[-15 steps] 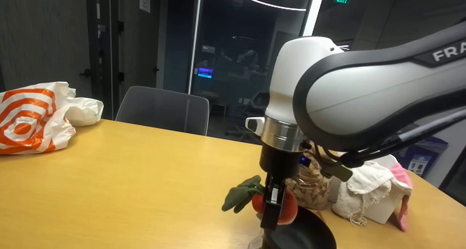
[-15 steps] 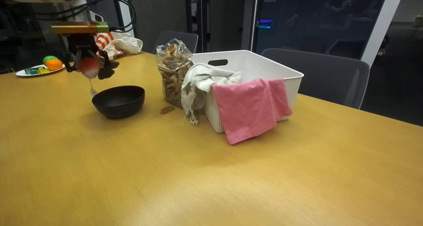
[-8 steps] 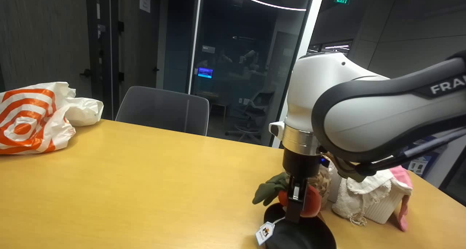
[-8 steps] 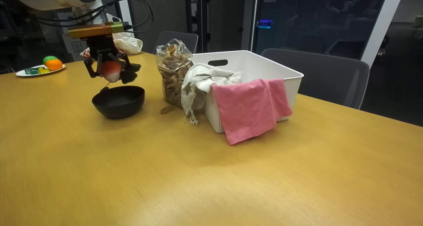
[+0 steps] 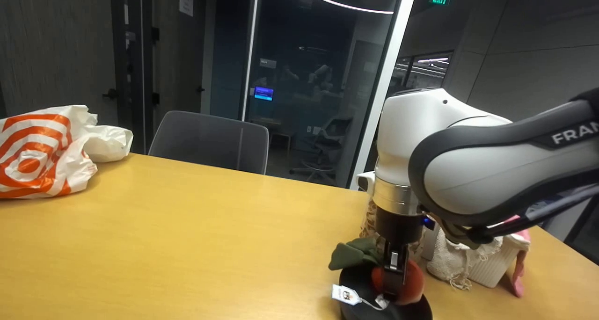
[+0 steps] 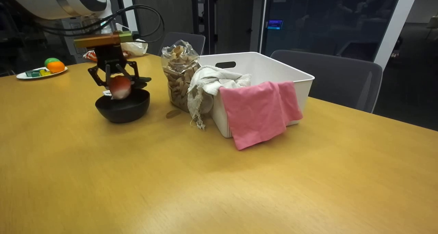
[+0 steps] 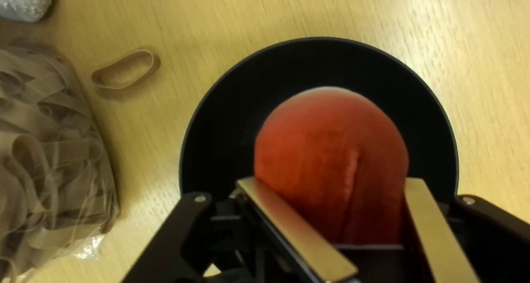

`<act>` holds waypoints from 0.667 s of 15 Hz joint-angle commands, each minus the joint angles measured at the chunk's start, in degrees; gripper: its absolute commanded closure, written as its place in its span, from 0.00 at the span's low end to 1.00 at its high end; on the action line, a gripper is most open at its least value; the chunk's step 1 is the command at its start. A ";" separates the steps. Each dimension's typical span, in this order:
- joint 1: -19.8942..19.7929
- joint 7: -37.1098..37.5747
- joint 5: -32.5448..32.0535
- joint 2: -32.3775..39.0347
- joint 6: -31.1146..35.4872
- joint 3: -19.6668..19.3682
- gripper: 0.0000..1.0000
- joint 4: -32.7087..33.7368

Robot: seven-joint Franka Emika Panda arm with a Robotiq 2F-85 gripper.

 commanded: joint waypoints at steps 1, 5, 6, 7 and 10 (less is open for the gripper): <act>-0.20 0.05 0.76 -3.48 -1.19 0.09 0.19 -1.57; 0.04 -0.98 3.76 -5.99 -5.69 0.38 0.00 -0.16; 0.13 -1.87 4.56 -6.36 -6.88 0.46 0.00 0.31; 0.26 -1.57 4.35 -6.55 -7.21 0.49 0.00 0.49; 0.57 -0.84 4.23 -8.07 -8.64 0.62 0.00 0.75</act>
